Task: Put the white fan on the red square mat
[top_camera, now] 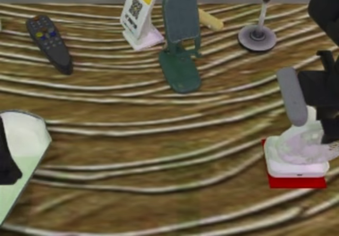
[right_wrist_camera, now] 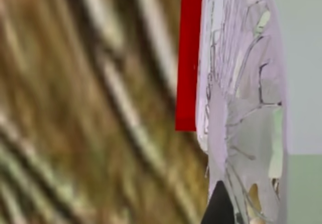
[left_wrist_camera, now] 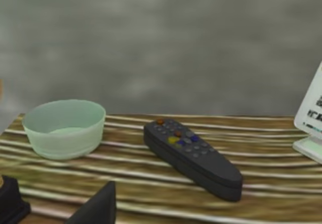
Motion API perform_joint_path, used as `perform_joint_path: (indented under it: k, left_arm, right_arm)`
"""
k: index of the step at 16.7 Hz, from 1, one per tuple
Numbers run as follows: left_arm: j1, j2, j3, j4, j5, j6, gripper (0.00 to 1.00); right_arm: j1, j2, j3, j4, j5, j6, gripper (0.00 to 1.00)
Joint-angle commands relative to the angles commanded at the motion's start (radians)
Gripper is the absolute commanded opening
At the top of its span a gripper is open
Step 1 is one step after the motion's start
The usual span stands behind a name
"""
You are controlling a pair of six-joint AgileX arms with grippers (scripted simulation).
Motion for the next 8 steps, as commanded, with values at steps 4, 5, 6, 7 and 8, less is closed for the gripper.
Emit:
perform_joint_path:
  k: [4, 5, 6, 7, 8]
  left_arm:
    - [0.0, 0.0, 0.0, 0.0, 0.0, 0.0, 1.0]
    - [0.0, 0.0, 0.0, 0.0, 0.0, 0.0, 1.0]
    - [0.0, 0.0, 0.0, 0.0, 0.0, 0.0, 1.0]
    - [0.0, 0.0, 0.0, 0.0, 0.0, 0.0, 1.0]
    - [0.0, 0.0, 0.0, 0.0, 0.0, 0.0, 1.0]
  right_arm:
    - [0.0, 0.0, 0.0, 0.0, 0.0, 0.0, 0.38]
    - [0.0, 0.0, 0.0, 0.0, 0.0, 0.0, 0.45]
    - [0.0, 0.0, 0.0, 0.0, 0.0, 0.0, 0.53]
    - [0.0, 0.0, 0.0, 0.0, 0.0, 0.0, 0.6]
    - [0.0, 0.0, 0.0, 0.0, 0.0, 0.0, 0.68]
